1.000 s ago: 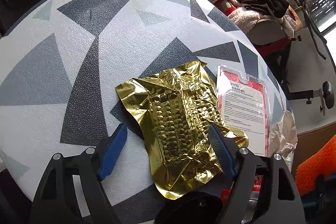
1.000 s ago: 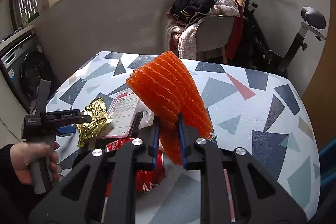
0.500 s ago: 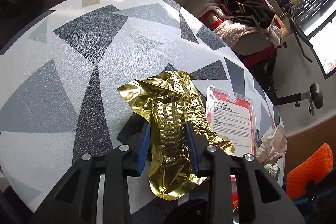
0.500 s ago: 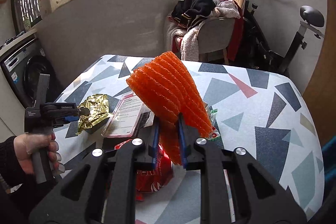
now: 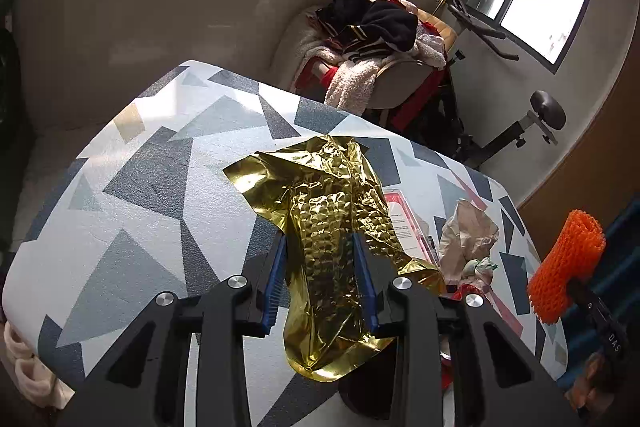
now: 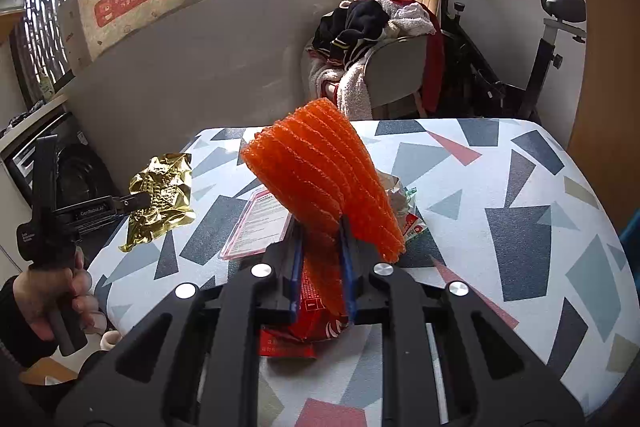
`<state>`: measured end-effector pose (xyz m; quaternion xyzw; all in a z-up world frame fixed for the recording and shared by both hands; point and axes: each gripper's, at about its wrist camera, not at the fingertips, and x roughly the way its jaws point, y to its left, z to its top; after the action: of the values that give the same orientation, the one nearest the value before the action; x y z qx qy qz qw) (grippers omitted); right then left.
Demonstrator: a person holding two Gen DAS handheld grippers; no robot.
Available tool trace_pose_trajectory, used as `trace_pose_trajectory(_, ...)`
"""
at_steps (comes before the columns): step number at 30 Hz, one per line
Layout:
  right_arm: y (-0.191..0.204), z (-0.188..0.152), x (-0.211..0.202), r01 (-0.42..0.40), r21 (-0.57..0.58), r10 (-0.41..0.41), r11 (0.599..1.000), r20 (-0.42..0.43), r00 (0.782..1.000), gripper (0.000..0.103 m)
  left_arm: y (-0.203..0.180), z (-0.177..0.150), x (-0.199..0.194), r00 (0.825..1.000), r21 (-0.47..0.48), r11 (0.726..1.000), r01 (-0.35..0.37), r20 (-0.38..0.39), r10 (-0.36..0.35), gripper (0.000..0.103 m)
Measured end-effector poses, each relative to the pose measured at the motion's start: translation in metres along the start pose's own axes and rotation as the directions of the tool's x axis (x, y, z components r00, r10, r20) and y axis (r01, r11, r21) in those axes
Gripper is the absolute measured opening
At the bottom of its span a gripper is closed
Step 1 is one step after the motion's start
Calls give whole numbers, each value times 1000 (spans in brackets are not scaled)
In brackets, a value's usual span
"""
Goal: Collect trash
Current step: 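Carry both items to the brown bin and release them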
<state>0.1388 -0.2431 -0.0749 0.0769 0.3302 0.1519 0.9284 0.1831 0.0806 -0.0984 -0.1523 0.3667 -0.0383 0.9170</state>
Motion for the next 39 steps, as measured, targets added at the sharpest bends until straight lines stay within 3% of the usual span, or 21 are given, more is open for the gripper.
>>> trace_pose_trajectory(8,20,-51,-25,-25,11,26,1000,-25,999,19,-31,-68,-47,997,204,976,74,15,-79,32)
trace_pose_trajectory(15,28,-93,-49,-52,36,53,998,-10,999,19,-51,-138,-84,994,383,920,83,35,-104,33)
trace_pose_trajectory(21,34,-127,-61,-80,47,80,996,-7,997,19,-51,-195,-95,990,431,894,123,4,-139,34)
trace_pose_trajectory(26,37,-145,-64,-89,51,91,995,-36,995,19,-47,-218,-90,989,406,902,149,-52,-140,36)
trace_pose_trajectory(29,38,-150,-67,-94,43,96,995,-39,995,19,-48,-221,-89,988,408,899,157,-62,-144,42)
trace_pose_trajectory(30,37,-151,-67,-96,46,98,994,-42,994,19,-48,-219,-89,988,406,900,156,-60,-144,47)
trace_pose_trajectory(31,37,-152,-67,-99,49,101,994,-45,994,19,-48,-218,-89,988,401,903,153,-56,-143,60)
trace_pose_trajectory(33,37,-155,-66,-103,52,106,993,-52,993,20,-46,-215,-93,988,388,909,152,-36,-149,70)
trace_pose_trajectory(39,44,-172,-55,-133,51,138,990,-120,983,20,-37,-201,-110,990,362,926,107,49,-134,90)
